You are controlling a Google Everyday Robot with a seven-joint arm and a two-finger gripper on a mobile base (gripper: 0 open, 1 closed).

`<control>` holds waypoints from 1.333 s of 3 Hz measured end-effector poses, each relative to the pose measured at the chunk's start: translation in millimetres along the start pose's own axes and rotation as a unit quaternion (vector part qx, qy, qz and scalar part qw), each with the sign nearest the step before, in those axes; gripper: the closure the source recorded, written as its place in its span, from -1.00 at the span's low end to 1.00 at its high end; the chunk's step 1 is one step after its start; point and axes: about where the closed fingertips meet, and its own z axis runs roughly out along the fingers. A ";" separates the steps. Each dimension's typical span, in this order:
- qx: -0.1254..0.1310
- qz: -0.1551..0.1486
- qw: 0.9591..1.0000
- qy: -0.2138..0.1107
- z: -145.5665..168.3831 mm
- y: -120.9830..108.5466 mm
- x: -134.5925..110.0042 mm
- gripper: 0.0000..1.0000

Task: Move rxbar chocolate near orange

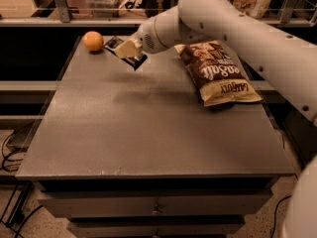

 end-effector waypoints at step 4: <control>0.037 0.059 0.997 -0.014 120.3 -44.5 -25.7 -0.28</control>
Offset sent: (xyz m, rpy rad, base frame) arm 0.0885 0.0897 -0.0241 0.0720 0.0128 -0.0820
